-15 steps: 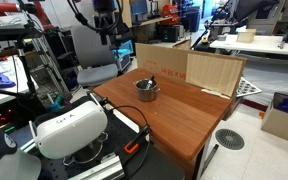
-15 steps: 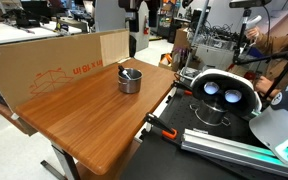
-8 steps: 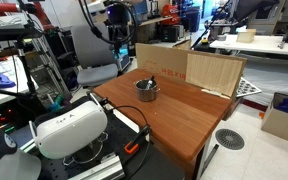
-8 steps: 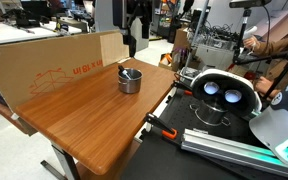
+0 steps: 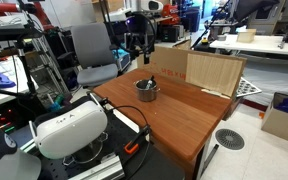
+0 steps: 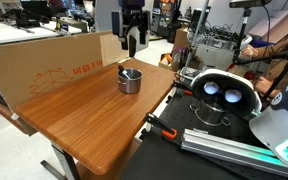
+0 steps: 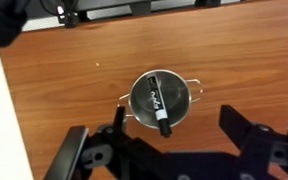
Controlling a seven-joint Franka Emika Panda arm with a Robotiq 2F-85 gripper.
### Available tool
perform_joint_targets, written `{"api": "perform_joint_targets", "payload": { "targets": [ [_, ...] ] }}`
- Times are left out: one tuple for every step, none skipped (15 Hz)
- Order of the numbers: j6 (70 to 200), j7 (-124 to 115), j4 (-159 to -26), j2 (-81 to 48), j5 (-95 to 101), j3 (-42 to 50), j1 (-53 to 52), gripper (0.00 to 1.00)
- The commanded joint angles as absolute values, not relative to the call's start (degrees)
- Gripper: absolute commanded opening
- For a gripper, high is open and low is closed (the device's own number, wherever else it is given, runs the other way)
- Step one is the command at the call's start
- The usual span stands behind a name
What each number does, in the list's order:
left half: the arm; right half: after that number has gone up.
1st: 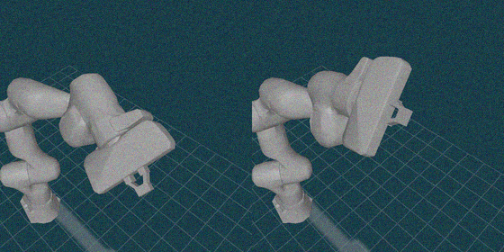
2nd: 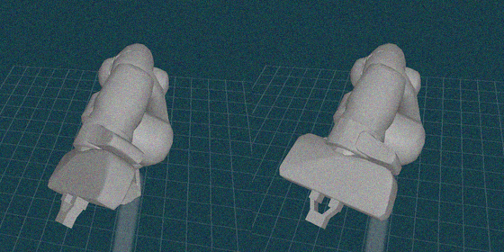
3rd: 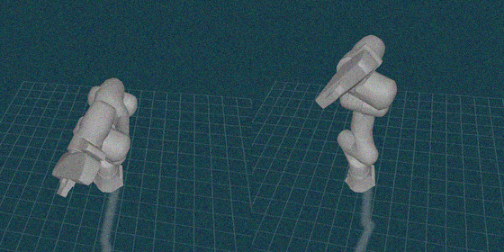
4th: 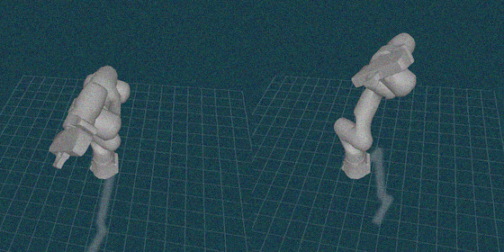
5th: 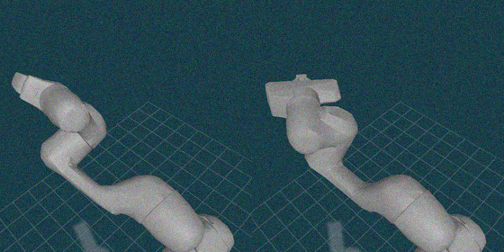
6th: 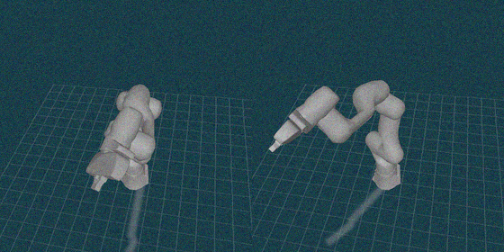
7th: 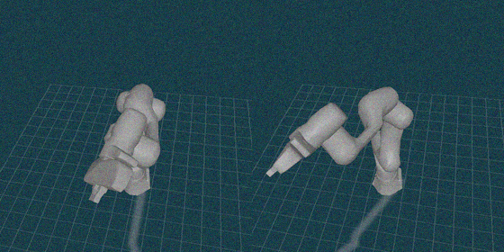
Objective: Remove the marker from the pot and put it on the table
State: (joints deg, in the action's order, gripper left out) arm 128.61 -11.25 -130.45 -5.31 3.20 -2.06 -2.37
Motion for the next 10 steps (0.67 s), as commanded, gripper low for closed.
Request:
{"api": "perform_joint_targets", "payload": {
  "targets": [
    [127.0,-10.8,-126.6,-8.3,4.4,0.0,-0.9,1.00],
    [126.4,-10.4,-125.5,-9.4,4.6,0.7,-0.4,1.00],
    [126.2,-10.5,-124.9,-10.0,5.0,1.2,-0.1,1.00],
    [125.5,-10.3,-124.1,-10.7,5.2,1.6,0.1,1.00],
    [125.8,-10.1,-123.8,-11.2,5.5,1.9,0.1,1.00],
    [125.8,-10.0,-123.5,-11.6,5.9,2.1,0.0,1.00],
    [126.2,-10.0,-123.3,-12.2,6.1,2.0,-0.2,1.00],
    [126.1,-10.2,-122.9,-12.7,6.3,1.8,-0.5,1.00],
    [125.9,-10.7,-122.6,-13.5,6.5,1.6,-0.9,1.00],
    [125.8,-11.2,-122.4,-14.0,6.7,1.4,-1.4,1.00]
  ]
}}
